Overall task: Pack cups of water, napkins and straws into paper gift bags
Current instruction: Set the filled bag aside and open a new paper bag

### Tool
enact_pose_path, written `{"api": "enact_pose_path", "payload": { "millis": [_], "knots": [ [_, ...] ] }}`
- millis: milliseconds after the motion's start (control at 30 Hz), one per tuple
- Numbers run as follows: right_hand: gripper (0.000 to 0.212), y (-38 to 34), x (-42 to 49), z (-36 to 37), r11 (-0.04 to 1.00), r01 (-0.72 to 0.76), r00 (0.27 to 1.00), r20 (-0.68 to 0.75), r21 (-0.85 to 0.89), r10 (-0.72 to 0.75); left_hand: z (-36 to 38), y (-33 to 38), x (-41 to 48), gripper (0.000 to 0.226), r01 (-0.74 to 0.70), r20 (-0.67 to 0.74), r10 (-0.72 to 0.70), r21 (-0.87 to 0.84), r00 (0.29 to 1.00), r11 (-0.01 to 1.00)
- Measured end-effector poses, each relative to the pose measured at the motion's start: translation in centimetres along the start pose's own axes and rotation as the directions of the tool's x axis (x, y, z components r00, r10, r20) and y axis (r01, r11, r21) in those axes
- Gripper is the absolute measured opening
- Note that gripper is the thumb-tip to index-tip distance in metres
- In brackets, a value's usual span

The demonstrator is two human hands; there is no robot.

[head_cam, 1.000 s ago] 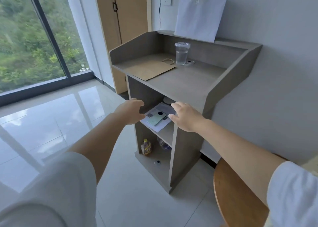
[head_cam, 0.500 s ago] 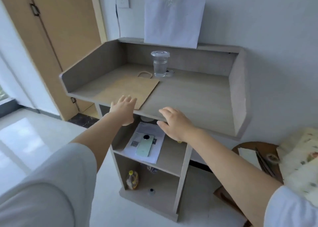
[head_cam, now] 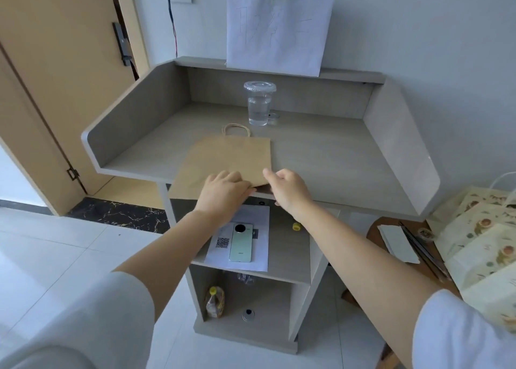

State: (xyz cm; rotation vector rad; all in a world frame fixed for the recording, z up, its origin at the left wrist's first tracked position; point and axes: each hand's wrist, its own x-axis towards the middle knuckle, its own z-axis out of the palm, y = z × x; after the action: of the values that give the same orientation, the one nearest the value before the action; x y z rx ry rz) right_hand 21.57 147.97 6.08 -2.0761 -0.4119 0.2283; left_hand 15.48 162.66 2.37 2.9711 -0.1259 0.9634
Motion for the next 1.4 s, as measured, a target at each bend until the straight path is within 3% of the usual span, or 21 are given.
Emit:
{"api": "enact_pose_path", "payload": {
  "millis": [33, 100, 167, 233, 300, 367, 433, 500, 533, 633, 733, 833, 900, 933, 967, 1033, 1067, 1133, 1233, 1333, 1400],
  "knots": [
    [0.033, -0.2, 0.1, 0.1, 0.983, -0.098, 0.995, 0.008, 0.155, 0.098, 0.0, 0.8, -0.4, 0.039, -0.054, -0.057, 0.052, -0.048, 0.997, 0.997],
    [0.017, -0.3, 0.4, -0.2, 0.854, -0.293, 0.956, 0.123, 0.430, 0.267, -0.1, 2.4, -1.3, 0.039, -0.126, -0.093, 0.114, -0.146, 0.989, 0.981],
    [0.025, 0.5, 0.4, -0.9, 0.806, -0.364, 0.931, 0.168, 0.467, 0.323, -0.7, 3.5, -1.8, 0.046, -0.097, -0.010, 0.099, -0.288, 0.995, 0.953],
    [0.033, 2.0, -0.4, -1.7, 0.865, -0.318, 0.948, 0.102, 0.389, 0.302, -1.5, 3.7, -1.8, 0.061, 0.112, 0.139, -0.055, -0.445, 0.989, 0.889],
    [0.028, 3.8, -1.9, -3.1, 0.904, -0.238, 0.969, 0.024, 0.355, 0.245, -1.8, 3.3, -1.3, 0.066, 0.293, 0.077, -0.292, -0.467, 0.953, 0.834],
    [0.023, 5.4, -3.6, -5.0, 0.920, -0.186, 0.980, -0.003, 0.346, 0.199, -1.6, 1.9, -0.4, 0.071, 0.526, 0.062, -0.555, -0.419, 0.830, 0.740],
    [0.025, 6.6, -4.9, -7.1, 0.929, -0.154, 0.986, -0.008, 0.336, 0.166, -1.2, 1.1, 0.5, 0.084, 0.701, 0.218, -0.733, -0.551, 0.644, 0.452],
    [0.025, 7.3, -6.0, -9.1, 0.941, -0.123, 0.992, 0.005, 0.314, 0.128, -0.8, 1.2, 1.3, 0.089, 0.662, 0.405, -0.749, -0.747, 0.525, 0.061],
    [0.025, 7.8, -6.5, -10.0, 0.950, -0.110, 0.994, 0.020, 0.292, 0.109, -0.9, 1.5, 1.7, 0.086, 0.615, 0.461, -0.730, -0.785, 0.505, -0.070],
    [0.024, 8.8, -8.2, -12.5, 0.963, -0.112, 0.993, 0.047, 0.243, 0.104, -1.2, 3.0, 2.5, 0.061, 0.533, 0.577, -0.631, -0.795, 0.519, -0.288],
    [0.023, 10.0, -9.8, -14.7, 0.968, -0.162, 0.986, -0.011, 0.193, 0.168, -1.6, 5.4, 2.7, 0.025, 0.482, 0.660, -0.406, -0.746, 0.632, -0.461],
    [0.030, 11.1, -11.1, -16.1, 0.975, -0.193, 0.957, -0.240, -0.107, 0.163, -2.5, 9.8, 2.4, 0.021, 0.539, 0.671, -0.195, -0.708, 0.716, -0.457],
    [0.046, 11.1, -12.3, -16.6, 0.970, -0.214, 0.914, -0.373, -0.113, 0.158, -3.1, 13.6, 2.0, 0.022, 0.577, 0.675, -0.143, -0.706, 0.724, -0.411],
    [0.058, 10.7, -12.8, -17.0, 0.969, -0.232, 0.896, -0.369, 0.085, 0.247, -3.2, 15.5, 1.8, 0.023, 0.590, 0.678, -0.116, -0.701, 0.726, -0.401],
    [0.069, 10.1, -13.5, -17.4, 0.891, -0.266, 0.876, -0.293, 0.367, 0.383, -3.1, 17.4, 1.4, 0.023, 0.611, 0.683, -0.084, -0.696, 0.726, -0.378],
    [0.083, 9.3, -15.2, -19.0, 0.567, -0.311, 0.847, -0.049, 0.763, 0.530, -3.0, 20.8, 0.7, 0.021, 0.646, 0.687, -0.016, -0.691, 0.727, -0.324],
    [0.088, 9.5, -16.0, -20.0, 0.459, -0.314, 0.842, 0.021, 0.831, 0.538, -2.9, 22.4, 0.3, 0.021, 0.661, 0.689, 0.020, -0.686, 0.725, -0.304],
    [0.094, 10.5, -17.9, -21.6, 0.356, -0.312, 0.855, 0.097, 0.881, 0.510, -2.9, 25.4, -0.6, 0.023, 0.691, 0.692, 0.113, -0.665, 0.713, -0.284],
    [0.079, 13.4, -20.4, -22.3, 0.443, -0.322, 0.892, 0.111, 0.837, 0.438, -3.1, 29.6, -1.9, 0.031, 0.717, 0.654, 0.297, -0.658, 0.695, -0.228],
    [0.057, 16.3, -22.9, -23.1, 0.526, -0.318, 0.909, 0.096, 0.789, 0.407, -3.2, 33.5, -2.7, 0.065, 0.737, 0.597, 0.524, -0.669, 0.607, -0.092],
    [0.062, 17.6, -24.9, -24.0, 0.531, -0.297, 0.918, 0.085, 0.793, 0.387, -3.1, 35.7, -3.1, 0.096, 0.765, 0.584, 0.579, -0.634, 0.569, -0.112]
  ]
}}
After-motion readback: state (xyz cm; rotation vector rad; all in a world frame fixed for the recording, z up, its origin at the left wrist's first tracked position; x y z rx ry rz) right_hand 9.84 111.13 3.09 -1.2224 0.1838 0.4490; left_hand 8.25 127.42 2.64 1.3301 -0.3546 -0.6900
